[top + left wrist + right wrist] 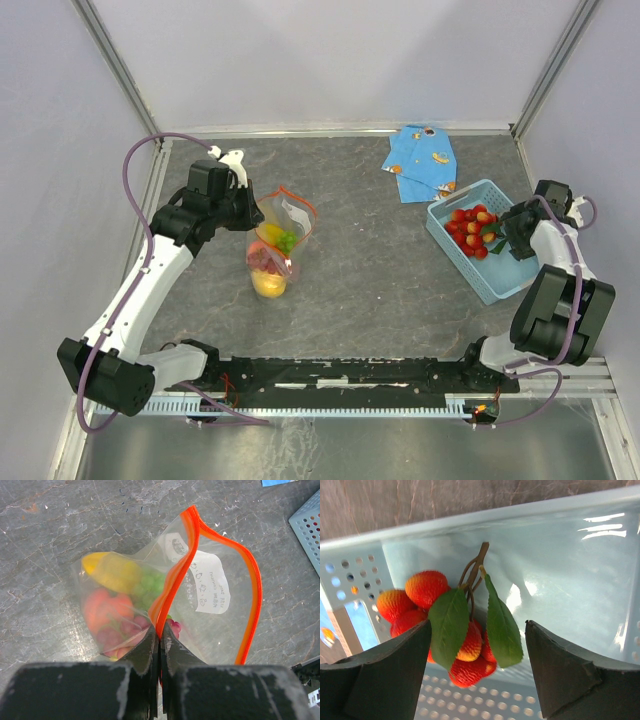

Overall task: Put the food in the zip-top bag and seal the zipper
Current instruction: Pick up the fake fruit from the bin.

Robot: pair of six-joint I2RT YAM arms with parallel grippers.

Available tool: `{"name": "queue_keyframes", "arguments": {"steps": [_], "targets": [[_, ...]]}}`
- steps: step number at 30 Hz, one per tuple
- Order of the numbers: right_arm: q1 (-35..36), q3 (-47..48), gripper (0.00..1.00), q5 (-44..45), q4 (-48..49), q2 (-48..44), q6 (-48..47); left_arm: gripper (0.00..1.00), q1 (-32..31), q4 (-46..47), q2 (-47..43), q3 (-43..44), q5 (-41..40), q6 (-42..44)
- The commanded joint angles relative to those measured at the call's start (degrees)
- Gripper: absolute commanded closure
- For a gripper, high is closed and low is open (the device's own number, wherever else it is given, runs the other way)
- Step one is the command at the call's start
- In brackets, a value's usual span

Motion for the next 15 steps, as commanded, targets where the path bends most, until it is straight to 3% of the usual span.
{"name": "queue_keyframes", "arguments": {"steps": [1, 5, 11, 15], "targets": [[-0.12, 0.85, 0.18, 7.42, 1.15, 1.82, 17.39, 0.97, 0.25, 3.40, -1.46, 0.31, 1.44, 2.69], [-0.06, 0.88, 0.22, 10.55, -0.09, 4.29, 24.56, 0.97, 0.25, 3.37, -1.34, 0.31, 1.50, 2.69], [-0.10, 3.64, 0.24, 9.58, 0.08, 10.96, 27.59, 0.97, 0.26, 3.40, -1.12, 0.27, 1.54, 2.69], [-0.03, 5.53, 0.37, 5.34, 0.32, 16.86, 29.48, 0.97, 0.34, 3.39, -0.87, 0.27, 1.56, 2.61]]}}
